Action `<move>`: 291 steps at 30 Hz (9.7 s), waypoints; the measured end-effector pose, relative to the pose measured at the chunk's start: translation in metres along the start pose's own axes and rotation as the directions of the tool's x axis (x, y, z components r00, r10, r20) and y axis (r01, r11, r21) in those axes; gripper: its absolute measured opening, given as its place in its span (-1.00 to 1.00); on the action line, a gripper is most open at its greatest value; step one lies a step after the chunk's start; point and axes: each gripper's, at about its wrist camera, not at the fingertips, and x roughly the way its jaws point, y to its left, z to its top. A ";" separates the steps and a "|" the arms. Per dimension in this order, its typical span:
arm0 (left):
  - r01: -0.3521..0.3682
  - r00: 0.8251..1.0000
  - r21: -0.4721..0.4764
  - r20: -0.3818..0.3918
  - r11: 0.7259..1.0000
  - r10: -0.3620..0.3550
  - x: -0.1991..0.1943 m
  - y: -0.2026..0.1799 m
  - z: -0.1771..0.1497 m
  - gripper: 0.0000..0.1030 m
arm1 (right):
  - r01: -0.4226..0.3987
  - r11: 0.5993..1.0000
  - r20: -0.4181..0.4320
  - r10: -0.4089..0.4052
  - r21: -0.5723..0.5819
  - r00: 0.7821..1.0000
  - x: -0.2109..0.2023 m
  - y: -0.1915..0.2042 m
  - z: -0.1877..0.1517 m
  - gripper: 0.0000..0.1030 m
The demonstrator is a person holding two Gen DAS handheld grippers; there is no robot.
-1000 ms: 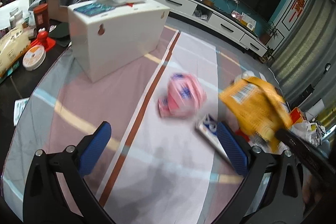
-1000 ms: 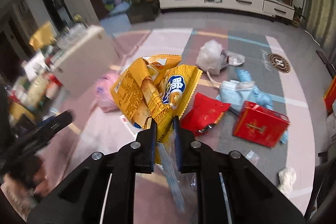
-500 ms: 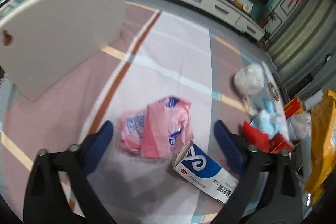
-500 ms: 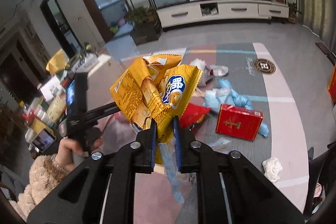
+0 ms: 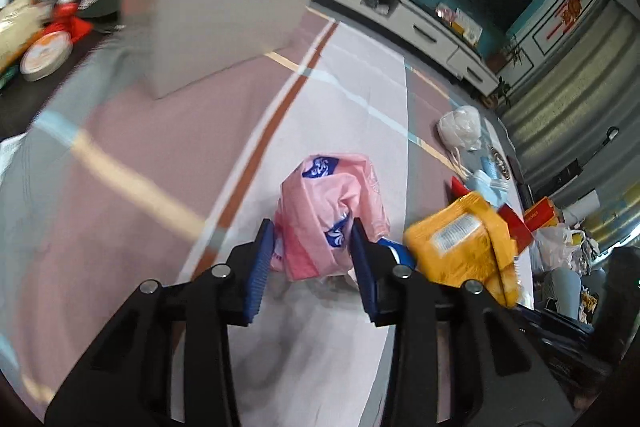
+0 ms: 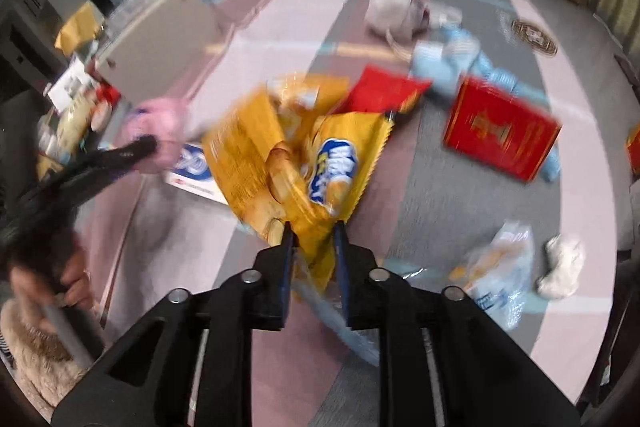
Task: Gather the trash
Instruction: 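Grasp the yellow snack bag with the right gripper while the left grasps the pink bag, then carry yellow snack bag and pink bag to the black bin and open both grippers, then move both grippers back over the remaining trash, then grasp the white-blue medicine box with the left gripper while the right grasps the clear snack bag, then carry the medicine box and clear snack bag over the black bin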
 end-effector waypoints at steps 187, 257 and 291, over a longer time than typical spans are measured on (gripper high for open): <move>0.054 0.999 0.224 -0.004 0.973 -0.054 -0.011 -0.049 -0.011 0.94 | 0.094 0.948 0.442 -0.228 0.304 0.868 -0.077 -0.053 -0.034 0.94; 0.006 1.000 0.289 -0.027 0.957 0.002 -0.001 -0.074 -0.043 -0.70 | 0.225 0.955 0.270 -0.272 0.193 0.924 -0.029 -0.046 -0.032 -0.63; 0.215 0.968 0.180 0.094 0.960 -0.234 -0.072 -0.075 -0.036 -0.78 | 0.092 0.954 0.103 -0.126 0.286 0.987 -0.007 -0.083 -0.037 0.36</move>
